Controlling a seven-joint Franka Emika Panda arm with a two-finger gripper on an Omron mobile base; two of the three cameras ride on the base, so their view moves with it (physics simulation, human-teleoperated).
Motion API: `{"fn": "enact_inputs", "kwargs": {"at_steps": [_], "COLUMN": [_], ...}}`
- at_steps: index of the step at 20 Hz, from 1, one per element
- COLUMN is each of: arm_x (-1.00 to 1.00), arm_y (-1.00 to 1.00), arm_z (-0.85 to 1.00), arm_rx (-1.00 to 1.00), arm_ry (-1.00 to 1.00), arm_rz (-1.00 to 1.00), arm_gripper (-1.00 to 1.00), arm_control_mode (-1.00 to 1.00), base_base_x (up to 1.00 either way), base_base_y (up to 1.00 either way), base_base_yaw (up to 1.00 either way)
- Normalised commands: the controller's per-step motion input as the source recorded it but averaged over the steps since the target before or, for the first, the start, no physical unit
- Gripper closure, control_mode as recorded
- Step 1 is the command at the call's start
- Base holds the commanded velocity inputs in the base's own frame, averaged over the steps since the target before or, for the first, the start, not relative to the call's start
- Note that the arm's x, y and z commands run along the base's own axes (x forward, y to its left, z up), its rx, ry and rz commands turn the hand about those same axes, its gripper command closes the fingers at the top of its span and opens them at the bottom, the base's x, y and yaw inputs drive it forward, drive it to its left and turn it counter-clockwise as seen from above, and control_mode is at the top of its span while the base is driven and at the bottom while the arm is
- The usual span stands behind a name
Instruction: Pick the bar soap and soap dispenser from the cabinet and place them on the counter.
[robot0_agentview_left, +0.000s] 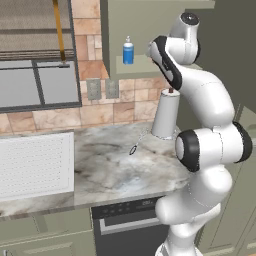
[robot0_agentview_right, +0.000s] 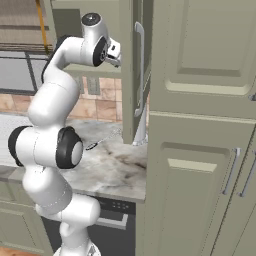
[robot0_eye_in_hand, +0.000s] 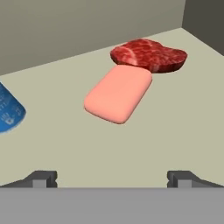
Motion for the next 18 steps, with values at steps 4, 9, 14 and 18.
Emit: {"fn": "enact_inputs", "kwargs": {"at_steps": [4,9,14,18], "arm_x": [0.26,0.31,0.27,0.27], "arm_y": [-0.06,-0.02,-0.06,-0.08], "arm_z": [0.00,0.00,0.00,0.00], "arm_rx": [0.00,0.00,0.00,0.00], "arm_ry": [0.00,0.00,0.00,0.00], "arm_rz": [0.00,0.00,0.00,0.00], "arm_gripper": [-1.00,-1.00,-1.00,-1.00], "arm_control_mode": [-1.00,-1.00,-1.00,-1.00], "base_base_x": [0.00,0.00,0.00,0.00], "base_base_y": [0.00,0.00,0.00,0.00], "base_base_yaw": [0.00,0.00,0.00,0.00]}}
